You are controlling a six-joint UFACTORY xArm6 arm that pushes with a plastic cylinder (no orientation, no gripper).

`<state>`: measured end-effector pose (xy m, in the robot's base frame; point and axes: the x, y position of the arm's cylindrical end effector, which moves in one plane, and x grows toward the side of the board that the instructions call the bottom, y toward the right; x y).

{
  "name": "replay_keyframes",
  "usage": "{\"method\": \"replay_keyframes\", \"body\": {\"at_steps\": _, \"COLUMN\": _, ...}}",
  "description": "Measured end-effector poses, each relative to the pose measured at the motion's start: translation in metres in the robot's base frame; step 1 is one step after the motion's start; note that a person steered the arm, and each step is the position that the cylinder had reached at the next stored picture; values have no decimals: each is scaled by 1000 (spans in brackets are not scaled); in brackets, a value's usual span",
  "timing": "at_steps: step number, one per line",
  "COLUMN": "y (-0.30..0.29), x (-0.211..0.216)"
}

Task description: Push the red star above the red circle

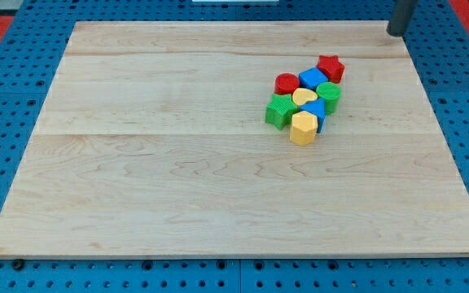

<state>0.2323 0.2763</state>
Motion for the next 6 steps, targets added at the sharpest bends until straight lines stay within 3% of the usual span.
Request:
{"method": "replay_keyframes", "body": {"at_steps": 1, "y": -23, "x": 32}}
{"method": "replay_keyframes", "body": {"at_steps": 2, "y": -42, "x": 90}}
{"method": "replay_keyframes", "body": {"at_steps": 4, "y": -163, "x": 76}}
{"method": "replay_keyframes", "body": {"at_steps": 5, "y": -201, "x": 88}}
{"method": "replay_keyframes", "body": {"at_steps": 6, "y": -198, "x": 79}}
